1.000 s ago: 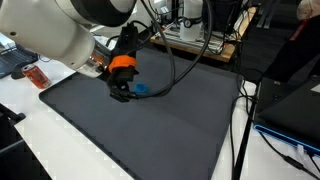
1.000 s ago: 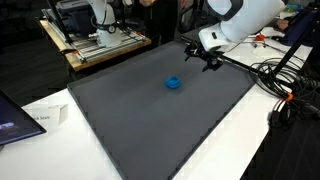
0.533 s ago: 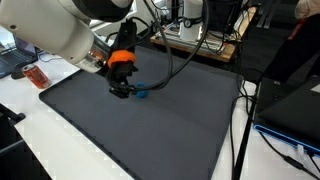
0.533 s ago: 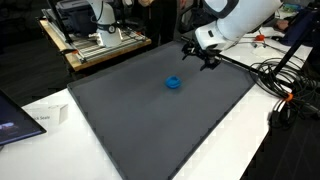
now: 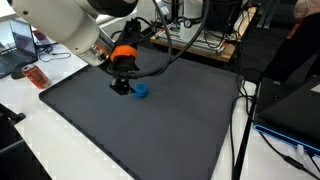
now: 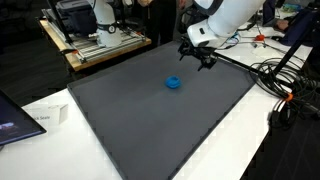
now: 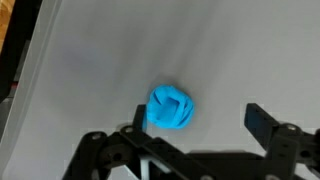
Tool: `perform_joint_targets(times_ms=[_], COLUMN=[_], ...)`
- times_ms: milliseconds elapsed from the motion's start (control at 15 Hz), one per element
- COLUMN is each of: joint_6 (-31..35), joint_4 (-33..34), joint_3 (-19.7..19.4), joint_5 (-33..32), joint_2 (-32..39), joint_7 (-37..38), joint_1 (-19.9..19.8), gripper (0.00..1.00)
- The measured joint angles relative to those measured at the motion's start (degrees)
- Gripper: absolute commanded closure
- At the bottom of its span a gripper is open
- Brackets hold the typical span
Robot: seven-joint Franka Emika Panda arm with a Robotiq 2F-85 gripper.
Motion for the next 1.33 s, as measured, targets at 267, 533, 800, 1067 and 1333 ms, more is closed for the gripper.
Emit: perform_joint_targets(times_ms=[267, 533, 800, 1067, 1333], joint_6=[7.2, 14.6, 22.8, 31.1, 39.7], joint_4=[-10.1, -20.7, -32.1, -43.8, -56.1], joint_3=[-0.1, -0.5, -0.6, -0.7, -0.7], joint_5=[0.1, 0.6, 2.2, 3.8, 5.5], joint_2=[-5.5, -11.2, -17.6, -24.3, -31.7], joint_7=[0.0, 0.1, 0.1, 0.1, -0.4], joint_1=[-0.1, -0.3, -1.2, -2.0, -2.6], gripper=[0.0, 0.0, 0.0, 0.0, 0.0])
